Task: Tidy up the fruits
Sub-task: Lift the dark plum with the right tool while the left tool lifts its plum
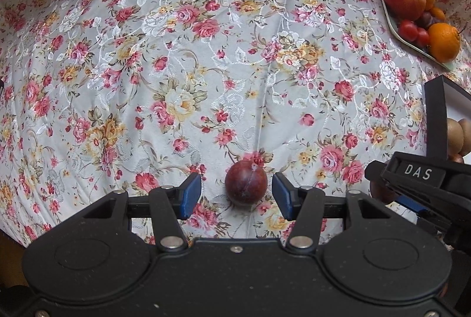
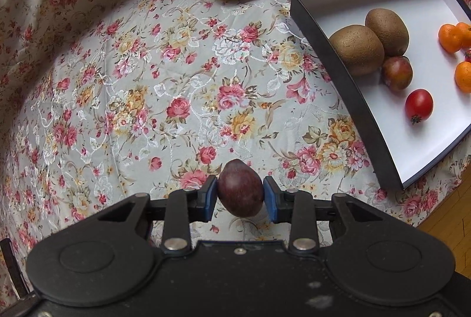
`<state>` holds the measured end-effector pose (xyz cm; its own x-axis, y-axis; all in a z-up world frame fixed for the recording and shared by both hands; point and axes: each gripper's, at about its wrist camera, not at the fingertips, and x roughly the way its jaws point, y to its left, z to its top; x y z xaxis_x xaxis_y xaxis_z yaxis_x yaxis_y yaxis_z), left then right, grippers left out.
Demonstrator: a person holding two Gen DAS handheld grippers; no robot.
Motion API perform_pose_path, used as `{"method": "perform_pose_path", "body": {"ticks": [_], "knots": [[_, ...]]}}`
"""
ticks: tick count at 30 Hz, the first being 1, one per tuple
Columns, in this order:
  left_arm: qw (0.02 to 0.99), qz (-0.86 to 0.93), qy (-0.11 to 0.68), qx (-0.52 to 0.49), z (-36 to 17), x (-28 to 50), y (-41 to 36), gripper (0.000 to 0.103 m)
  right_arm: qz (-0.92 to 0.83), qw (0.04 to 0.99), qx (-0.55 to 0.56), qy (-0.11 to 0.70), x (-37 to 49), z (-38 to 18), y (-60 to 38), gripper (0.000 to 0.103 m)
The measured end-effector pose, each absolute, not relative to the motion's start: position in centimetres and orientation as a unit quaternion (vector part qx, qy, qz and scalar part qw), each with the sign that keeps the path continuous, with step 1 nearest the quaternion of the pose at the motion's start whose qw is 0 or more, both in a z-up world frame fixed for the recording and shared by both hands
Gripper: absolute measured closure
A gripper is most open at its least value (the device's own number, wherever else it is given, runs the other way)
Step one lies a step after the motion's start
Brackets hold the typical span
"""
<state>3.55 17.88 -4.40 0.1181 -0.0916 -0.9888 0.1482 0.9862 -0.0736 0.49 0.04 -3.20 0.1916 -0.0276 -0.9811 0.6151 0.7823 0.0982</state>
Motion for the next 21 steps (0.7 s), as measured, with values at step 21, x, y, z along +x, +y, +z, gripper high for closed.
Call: {"method": "perform_pose_path", "body": {"ticks": [21], "knots": [[0.731,-0.067,0.675,0.075,-8.3,4.8,14.6,0.052,-0.203,0.733,0.249,0.6,2.9,-2.3,-1.1,0.067]]}}
